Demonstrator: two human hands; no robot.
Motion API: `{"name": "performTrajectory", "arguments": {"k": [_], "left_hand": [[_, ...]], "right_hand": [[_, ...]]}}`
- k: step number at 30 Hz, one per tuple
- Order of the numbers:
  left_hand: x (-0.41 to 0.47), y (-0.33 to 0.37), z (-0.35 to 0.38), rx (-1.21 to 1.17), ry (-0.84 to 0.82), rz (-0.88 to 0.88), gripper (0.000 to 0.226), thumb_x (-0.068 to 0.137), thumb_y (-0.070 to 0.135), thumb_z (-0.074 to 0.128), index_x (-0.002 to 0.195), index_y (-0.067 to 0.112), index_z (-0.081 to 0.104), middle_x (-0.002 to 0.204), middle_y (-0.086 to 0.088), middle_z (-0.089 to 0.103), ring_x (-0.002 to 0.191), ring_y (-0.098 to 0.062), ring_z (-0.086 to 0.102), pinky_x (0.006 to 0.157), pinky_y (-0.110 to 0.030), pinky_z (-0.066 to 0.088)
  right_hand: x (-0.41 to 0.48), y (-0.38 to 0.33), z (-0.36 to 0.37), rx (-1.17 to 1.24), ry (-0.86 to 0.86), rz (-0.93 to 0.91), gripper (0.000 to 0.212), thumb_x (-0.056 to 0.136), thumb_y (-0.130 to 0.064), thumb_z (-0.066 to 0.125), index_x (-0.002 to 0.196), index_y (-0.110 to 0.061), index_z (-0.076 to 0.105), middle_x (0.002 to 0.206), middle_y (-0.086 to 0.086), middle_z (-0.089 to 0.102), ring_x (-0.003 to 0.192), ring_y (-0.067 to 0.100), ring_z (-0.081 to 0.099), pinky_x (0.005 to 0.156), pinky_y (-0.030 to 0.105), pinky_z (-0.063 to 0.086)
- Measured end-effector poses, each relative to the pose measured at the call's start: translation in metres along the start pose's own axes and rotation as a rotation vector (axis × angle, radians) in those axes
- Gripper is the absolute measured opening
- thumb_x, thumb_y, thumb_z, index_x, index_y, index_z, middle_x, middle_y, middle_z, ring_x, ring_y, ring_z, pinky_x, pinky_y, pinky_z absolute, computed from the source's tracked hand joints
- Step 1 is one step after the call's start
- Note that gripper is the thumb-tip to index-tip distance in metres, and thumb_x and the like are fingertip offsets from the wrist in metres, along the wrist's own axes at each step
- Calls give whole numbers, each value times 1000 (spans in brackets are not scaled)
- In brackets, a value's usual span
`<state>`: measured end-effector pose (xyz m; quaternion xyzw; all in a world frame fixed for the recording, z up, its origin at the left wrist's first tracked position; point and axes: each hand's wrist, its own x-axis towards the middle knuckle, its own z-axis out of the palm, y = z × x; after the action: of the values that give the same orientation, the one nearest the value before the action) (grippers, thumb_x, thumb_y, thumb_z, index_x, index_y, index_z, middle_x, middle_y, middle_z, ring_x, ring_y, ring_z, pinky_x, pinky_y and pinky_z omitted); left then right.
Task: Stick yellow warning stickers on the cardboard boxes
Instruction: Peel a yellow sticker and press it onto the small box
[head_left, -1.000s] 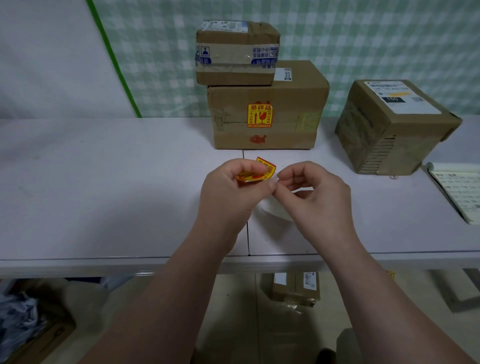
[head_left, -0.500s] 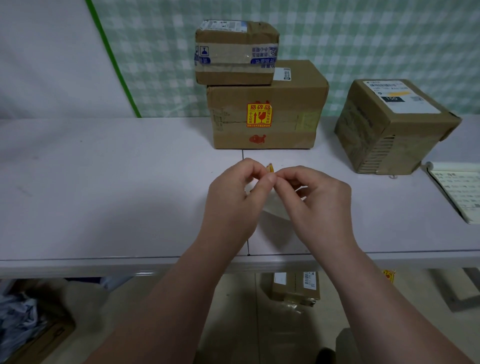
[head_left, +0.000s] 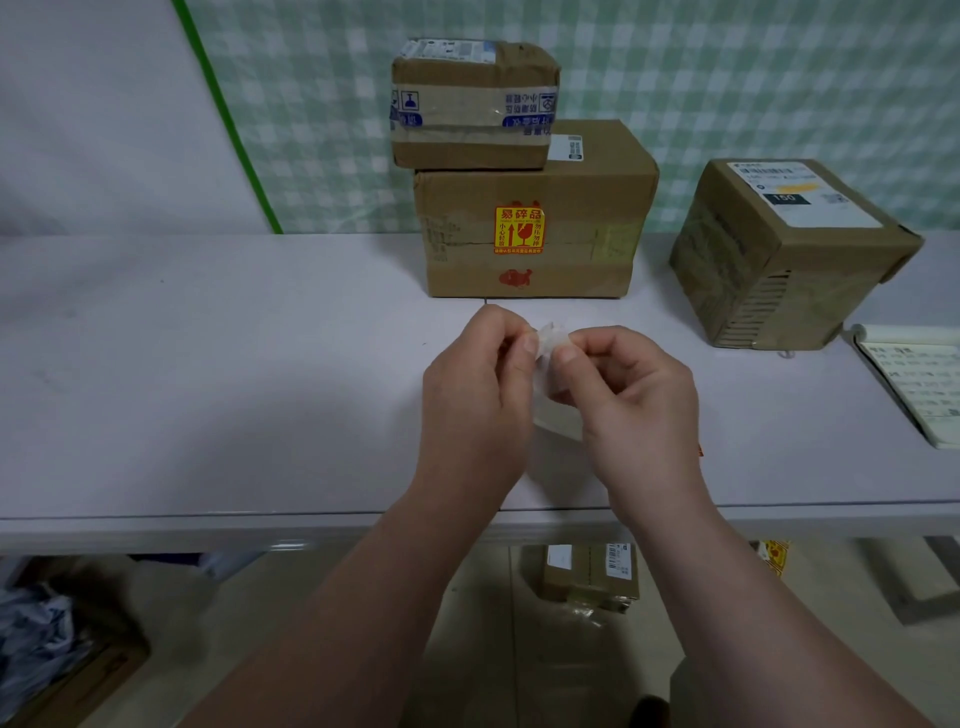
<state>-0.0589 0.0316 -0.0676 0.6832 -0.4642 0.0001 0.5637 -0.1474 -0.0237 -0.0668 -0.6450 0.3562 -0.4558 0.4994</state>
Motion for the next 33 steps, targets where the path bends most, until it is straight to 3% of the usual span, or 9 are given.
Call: {"name": "performTrajectory", "arguments": {"k": [5,10,16,21,26,31,33], "left_hand": [[1,2,-1,-67,-33,-28,11,90,15,48,82,22,52,68,14,55,66,2,51,59,-7,37],[1,2,-3,-105,-52,-50,12,90,14,50,84,22,56,70,12,59,68,-1,54,59,-9,40],[0,3,-4,-113,-144,-103,18,86,10,60,96,25,63,81,19,64,80,0,62,68,-11,49],[0,0,-4,-50,-115,-152,18,83,12,65,97,24,66,82,13,68,75,-4,63,65,-16,51],[5,0,-7,-279,-68,-379,14,76,14,68,90,15,68,83,-3,74,77,-20,71,72,-45,59],[8,2,-11,-498,-166,-518,14,79,2,68,93,4,68,82,-12,74,77,-25,72,68,-34,59],[11,1,-13,-575,-205,-577,12,80,-1,65,91,2,68,81,-13,74,76,-23,72,65,-29,58]], "right_hand": [[2,-1,-2,-4,-22,27,6,84,-22,68,77,-23,68,70,-2,71,70,12,70,74,40,59],[2,-2,-2,-119,8,-56,7,80,-27,72,77,-29,67,68,-10,69,67,0,65,61,14,52],[2,-2,-4,-221,23,-90,4,84,-22,69,83,-26,71,72,-15,67,72,-3,63,62,8,48],[4,-5,-6,-255,-29,-89,13,81,-17,71,92,-24,71,84,-15,68,79,0,63,67,11,52],[3,-3,-8,-334,-37,-150,10,80,-21,72,89,-17,70,91,-10,64,88,7,62,74,20,54],[0,1,-7,-321,-6,-197,13,90,-24,59,88,-14,67,82,-11,65,82,3,61,61,18,49],[0,2,-7,-303,-1,-201,14,93,-22,55,86,-13,63,77,-8,64,76,7,60,58,23,47]]}}
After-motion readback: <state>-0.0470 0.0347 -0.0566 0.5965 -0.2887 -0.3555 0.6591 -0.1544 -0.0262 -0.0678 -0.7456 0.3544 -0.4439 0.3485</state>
